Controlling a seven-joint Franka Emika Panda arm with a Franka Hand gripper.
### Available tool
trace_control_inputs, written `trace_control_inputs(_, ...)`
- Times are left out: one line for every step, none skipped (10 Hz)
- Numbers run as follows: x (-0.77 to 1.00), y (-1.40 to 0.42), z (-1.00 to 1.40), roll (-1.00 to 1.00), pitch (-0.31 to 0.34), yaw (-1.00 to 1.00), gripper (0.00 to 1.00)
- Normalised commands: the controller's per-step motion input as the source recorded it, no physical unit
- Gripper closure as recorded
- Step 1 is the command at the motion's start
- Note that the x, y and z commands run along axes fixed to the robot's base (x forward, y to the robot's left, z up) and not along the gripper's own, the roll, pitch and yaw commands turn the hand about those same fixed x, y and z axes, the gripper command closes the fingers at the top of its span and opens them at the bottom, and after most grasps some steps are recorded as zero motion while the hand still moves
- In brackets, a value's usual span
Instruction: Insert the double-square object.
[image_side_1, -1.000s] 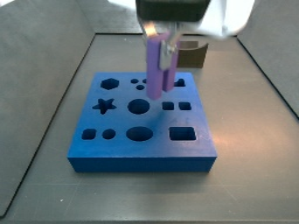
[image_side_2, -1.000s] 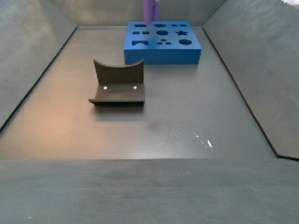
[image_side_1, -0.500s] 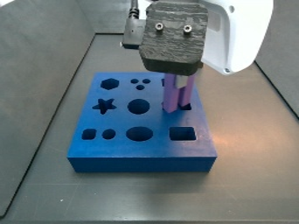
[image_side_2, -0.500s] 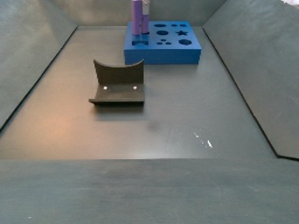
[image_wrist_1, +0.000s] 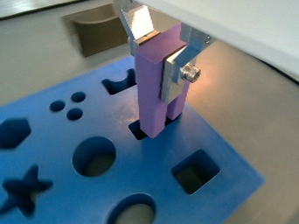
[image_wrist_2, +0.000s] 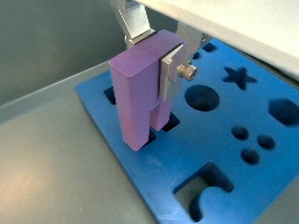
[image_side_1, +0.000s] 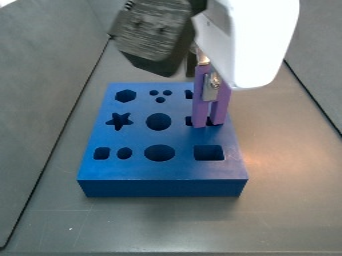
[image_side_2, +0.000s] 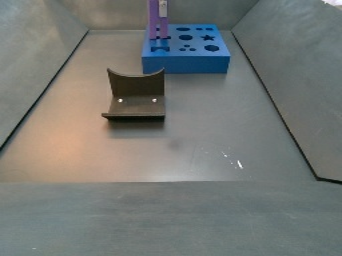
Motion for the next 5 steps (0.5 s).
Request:
trace_control_inputs(-0.04, 0.00, -0.38, 0.11, 0.026, -1.00, 1.00)
trace_control_inputs(-0.22, 0.00, -0.39, 0.13, 0.023, -0.86, 1.00)
trace_control_inputs(-0.23, 0.15, -0.23, 0.08, 0.000, -0.44, 1.00)
trace_control_inputs(-0.20, 0.20, -0.30, 0.08, 0.000, -0.43, 1.00)
trace_control_inputs(-0.09, 0.12, -0.34, 0.06, 0.000, -0.28, 1.00)
